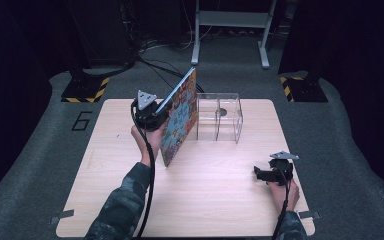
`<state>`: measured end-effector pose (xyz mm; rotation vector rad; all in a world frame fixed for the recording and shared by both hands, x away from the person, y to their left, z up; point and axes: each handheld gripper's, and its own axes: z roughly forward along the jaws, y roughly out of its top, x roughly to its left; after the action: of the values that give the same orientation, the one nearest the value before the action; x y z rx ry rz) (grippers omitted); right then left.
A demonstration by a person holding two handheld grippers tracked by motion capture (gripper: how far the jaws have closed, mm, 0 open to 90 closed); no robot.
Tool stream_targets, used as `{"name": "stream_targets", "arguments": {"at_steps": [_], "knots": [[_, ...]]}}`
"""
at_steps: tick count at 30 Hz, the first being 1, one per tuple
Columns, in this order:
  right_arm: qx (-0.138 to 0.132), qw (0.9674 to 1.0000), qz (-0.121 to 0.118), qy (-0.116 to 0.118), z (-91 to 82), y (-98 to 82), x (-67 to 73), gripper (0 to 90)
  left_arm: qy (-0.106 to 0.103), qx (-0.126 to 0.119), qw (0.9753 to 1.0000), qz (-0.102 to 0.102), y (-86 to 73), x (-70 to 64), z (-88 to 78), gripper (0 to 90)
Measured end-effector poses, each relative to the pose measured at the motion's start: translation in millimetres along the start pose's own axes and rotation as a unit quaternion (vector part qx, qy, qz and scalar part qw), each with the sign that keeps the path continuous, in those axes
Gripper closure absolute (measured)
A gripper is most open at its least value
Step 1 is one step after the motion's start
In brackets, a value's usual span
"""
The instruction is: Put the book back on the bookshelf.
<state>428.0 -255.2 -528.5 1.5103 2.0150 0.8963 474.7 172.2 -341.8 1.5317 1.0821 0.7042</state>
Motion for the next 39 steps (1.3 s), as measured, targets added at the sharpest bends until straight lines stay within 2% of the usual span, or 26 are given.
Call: {"name": "stream_targets", "arguments": {"at_steps": [6,11,16,20,23,26,33,37,39], "knots": [[0.0,1.0,0.0,0.0,0.0,0.0,-0.1,6.8,0.001,0.001,1.0,0.005,-0.6,-2.5,3.8,80.0],[0.0,1.0,0.0,0.0,0.0,0.0,0.0,6.8,0.005,0.01,0.9998,0.016,0.4,-3.8,3.9,79.4],[0.001,1.0,0.0,-0.002,-0.2,0.0,0.0,6.9,0.004,0.014,0.9999,0.008,-0.1,1.2,3.0,76.8],[-0.001,1.0,-0.001,-0.001,0.0,0.0,-0.1,6.9,-0.004,0.021,0.9998,0.001,0.9,5.2,0.4,67.9],[-0.001,1.0,-0.001,-0.001,0.0,0.0,-0.1,6.9,-0.019,0.037,0.9991,0.003,1.9,6.3,-1.7,55.2],[-0.002,1.0,0.003,-0.003,0.2,0.1,0.5,6.9,-0.027,0.044,0.9986,-0.001,2.2,7.6,-8.2,44.6],[-0.002,1.0,0.002,-0.003,0.3,0.1,0.3,6.9,-0.038,0.046,0.9982,0.005,5.6,8.7,-27.9,21.7],[-0.002,1.0,0.001,-0.002,0.2,0.0,0.2,7.0,-0.048,0.053,0.9973,0.015,6.6,11.0,-42.6,15.9],[0.0,1.0,-0.002,-0.001,-0.2,-0.1,-0.3,7.0,-0.057,0.065,0.996,0.023,6.1,12.5,-49.3,15.0]]}}
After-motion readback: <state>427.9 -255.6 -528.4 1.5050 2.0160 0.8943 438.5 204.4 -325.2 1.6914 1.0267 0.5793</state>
